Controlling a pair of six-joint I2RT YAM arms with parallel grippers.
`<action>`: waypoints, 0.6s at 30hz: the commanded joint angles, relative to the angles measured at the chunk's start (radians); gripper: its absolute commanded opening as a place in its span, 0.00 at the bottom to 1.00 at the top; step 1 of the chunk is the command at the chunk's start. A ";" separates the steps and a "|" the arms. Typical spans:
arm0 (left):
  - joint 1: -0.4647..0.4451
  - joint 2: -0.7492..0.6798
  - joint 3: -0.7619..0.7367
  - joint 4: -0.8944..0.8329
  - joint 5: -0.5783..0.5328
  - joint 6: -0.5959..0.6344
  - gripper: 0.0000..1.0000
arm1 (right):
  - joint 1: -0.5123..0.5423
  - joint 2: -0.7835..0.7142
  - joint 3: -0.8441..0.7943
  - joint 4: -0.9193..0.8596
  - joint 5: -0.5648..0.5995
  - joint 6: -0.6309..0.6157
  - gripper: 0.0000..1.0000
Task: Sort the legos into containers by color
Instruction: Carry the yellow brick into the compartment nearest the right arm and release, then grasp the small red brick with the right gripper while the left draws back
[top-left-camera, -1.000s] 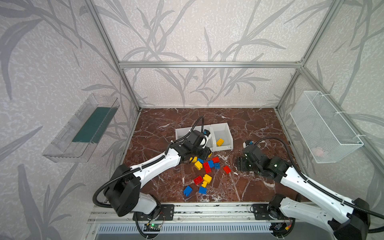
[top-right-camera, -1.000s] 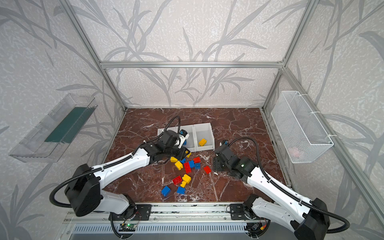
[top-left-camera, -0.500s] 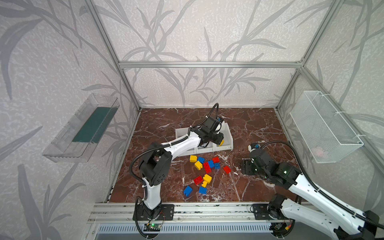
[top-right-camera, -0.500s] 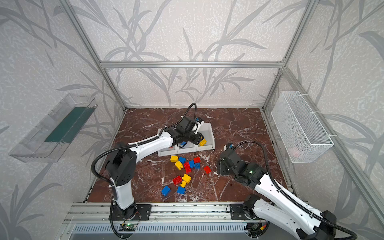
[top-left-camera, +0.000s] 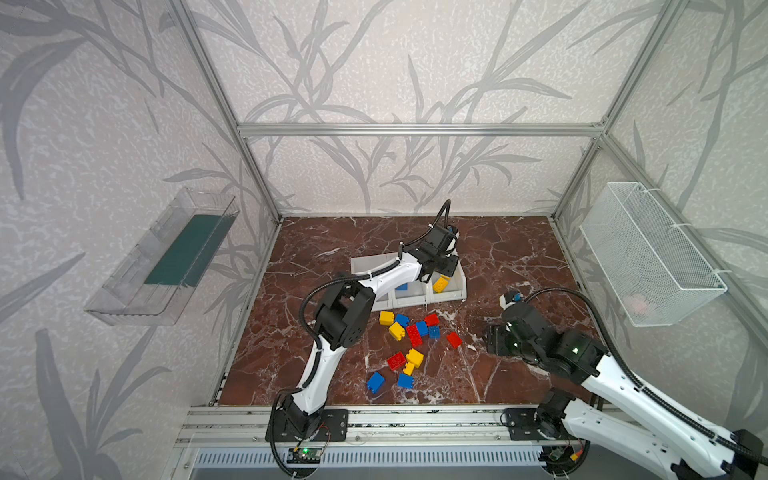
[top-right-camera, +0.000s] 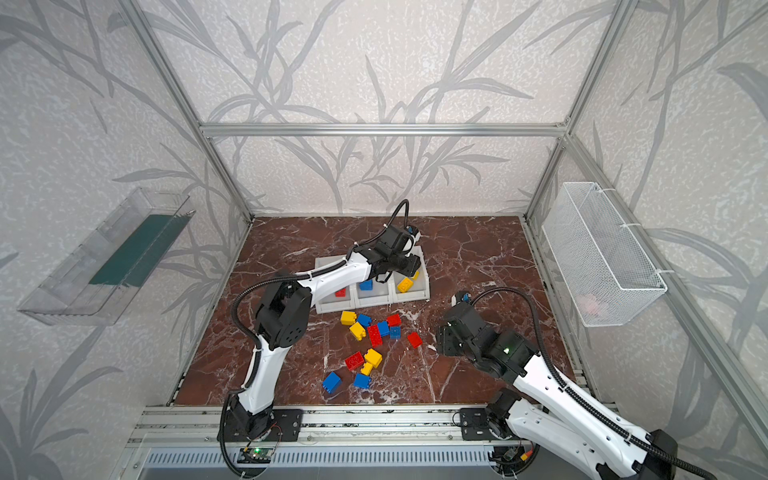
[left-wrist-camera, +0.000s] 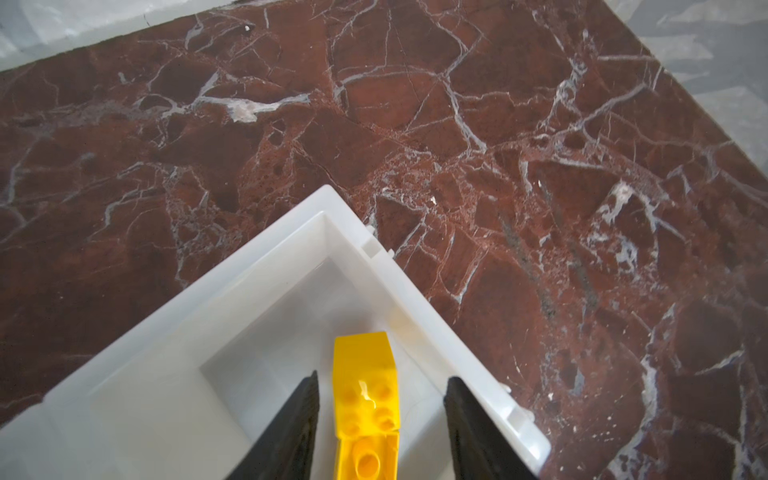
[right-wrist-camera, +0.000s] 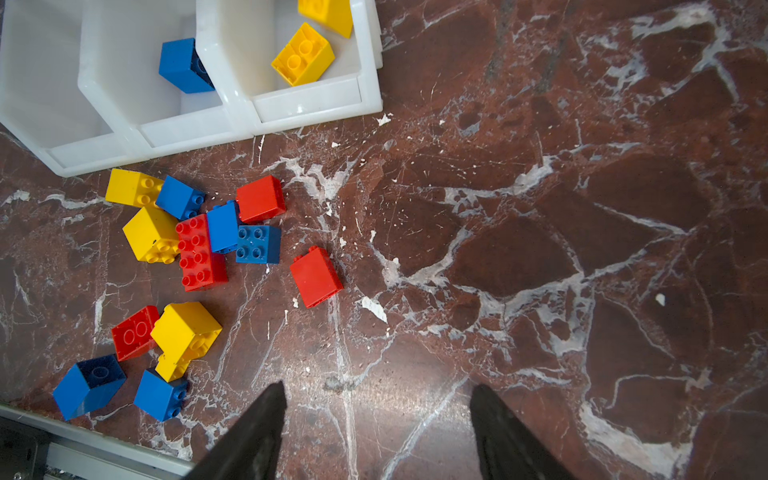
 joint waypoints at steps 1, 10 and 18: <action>-0.004 -0.018 0.037 -0.023 -0.023 0.003 0.56 | -0.004 -0.010 -0.009 -0.025 0.007 0.005 0.71; 0.006 -0.218 -0.182 0.048 -0.021 -0.001 0.58 | -0.004 0.023 -0.016 -0.019 0.005 0.000 0.71; 0.044 -0.553 -0.609 0.209 -0.068 -0.107 0.58 | -0.003 0.102 -0.023 0.018 -0.007 0.005 0.71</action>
